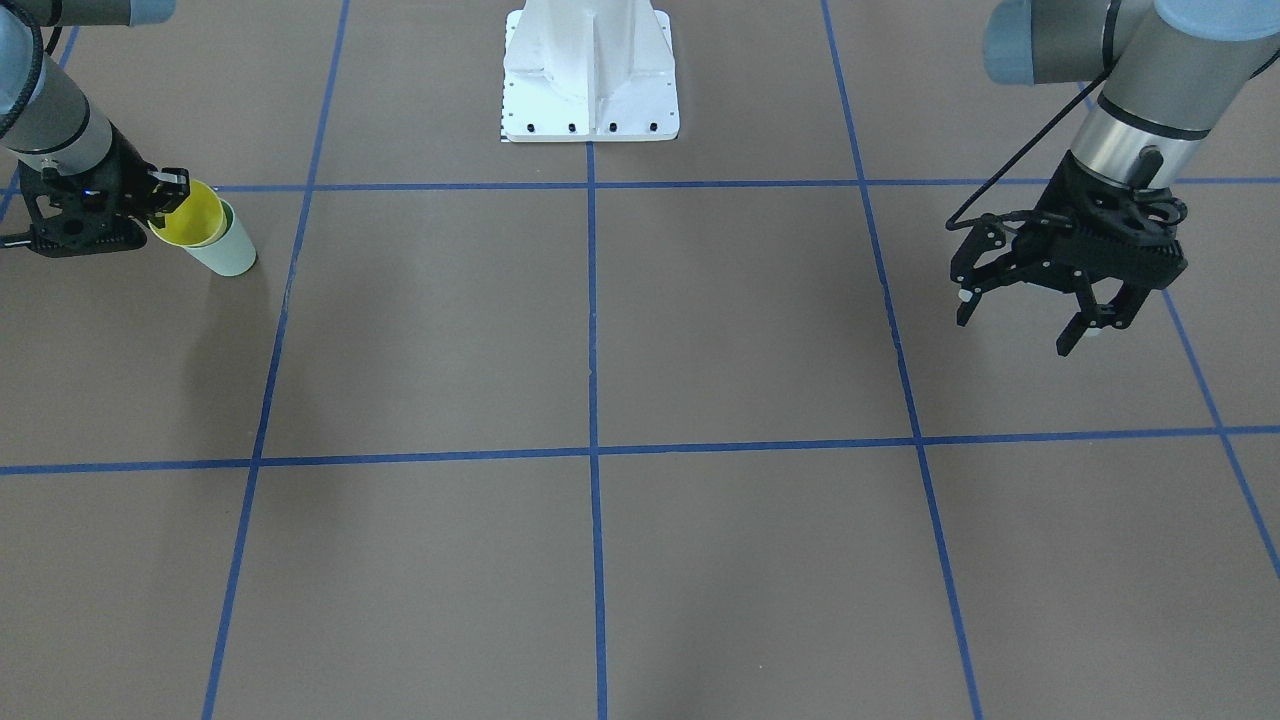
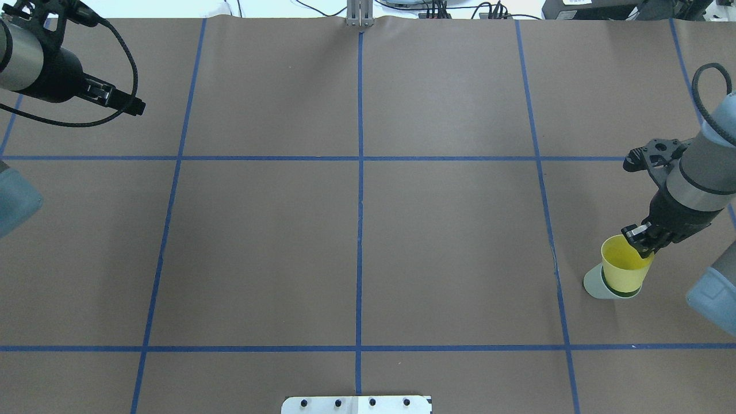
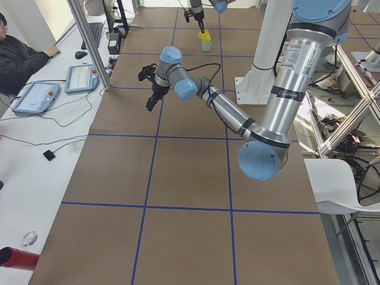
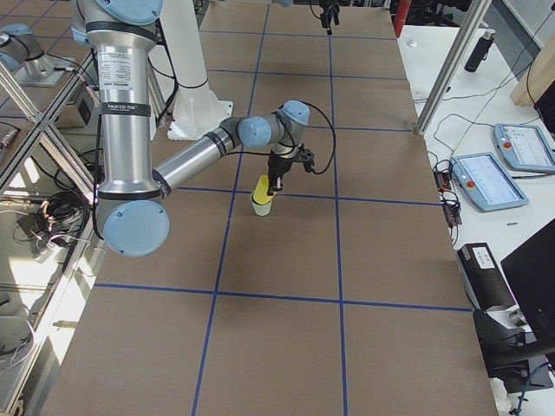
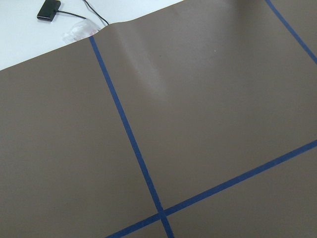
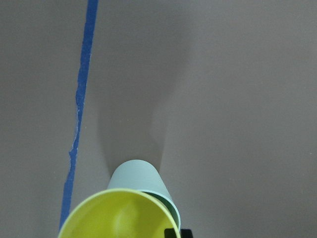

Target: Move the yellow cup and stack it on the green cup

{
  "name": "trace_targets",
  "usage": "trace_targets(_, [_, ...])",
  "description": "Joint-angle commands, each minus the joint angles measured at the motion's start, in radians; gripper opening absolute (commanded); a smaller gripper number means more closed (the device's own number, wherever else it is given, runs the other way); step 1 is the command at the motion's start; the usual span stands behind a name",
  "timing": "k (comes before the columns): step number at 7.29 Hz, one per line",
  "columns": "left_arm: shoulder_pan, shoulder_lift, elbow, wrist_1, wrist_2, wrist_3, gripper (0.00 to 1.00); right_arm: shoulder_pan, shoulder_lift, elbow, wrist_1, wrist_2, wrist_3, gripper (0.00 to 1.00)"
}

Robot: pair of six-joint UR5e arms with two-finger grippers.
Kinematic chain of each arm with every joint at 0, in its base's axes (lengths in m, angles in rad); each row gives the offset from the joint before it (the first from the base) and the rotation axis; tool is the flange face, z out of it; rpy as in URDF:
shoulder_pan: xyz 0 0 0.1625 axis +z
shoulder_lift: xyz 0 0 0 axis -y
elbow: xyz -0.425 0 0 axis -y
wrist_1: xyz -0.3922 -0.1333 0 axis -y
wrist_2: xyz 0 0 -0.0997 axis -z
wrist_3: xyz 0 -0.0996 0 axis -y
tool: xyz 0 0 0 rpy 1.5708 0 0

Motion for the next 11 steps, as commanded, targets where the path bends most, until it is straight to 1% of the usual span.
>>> trace_targets(1, [0.000,0.000,0.000,0.000,0.001,0.000,1.00,-0.004,0.005,-0.001,0.001,0.000,-0.006,0.85])
trace_targets(2, [0.000,0.000,0.002,0.000,0.001,0.000,1.00,-0.004,0.005,-0.003,0.001,0.000,-0.007,0.88])
trace_targets(3, [0.000,0.000,0.002,0.000,0.001,0.000,1.00,-0.002,0.005,0.000,0.000,0.000,-0.007,0.98])
trace_targets(5, [-0.024,-0.001,0.005,0.015,-0.001,0.002,1.00,0.004,0.006,0.032,0.000,-0.002,-0.006,0.99])
trace_targets(6, [-0.063,-0.011,0.011,0.076,-0.027,0.047,1.00,0.042,0.012,0.046,0.001,-0.002,0.000,0.99])
trace_targets(8, [-0.162,-0.015,0.049,0.216,-0.035,0.251,1.00,0.218,0.014,0.050,0.009,-0.006,-0.010,0.99])
trace_targets(9, [-0.222,-0.012,0.058,0.310,-0.047,0.320,1.00,0.292,0.014,0.042,0.009,-0.009,-0.027,0.99])
trace_targets(10, [-0.271,0.000,0.061,0.398,-0.114,0.400,1.00,0.367,0.009,0.001,0.009,-0.008,-0.156,0.99])
trace_targets(11, [-0.352,0.056,0.072,0.406,-0.133,0.473,1.00,0.456,0.005,-0.066,0.008,-0.002,-0.305,0.99])
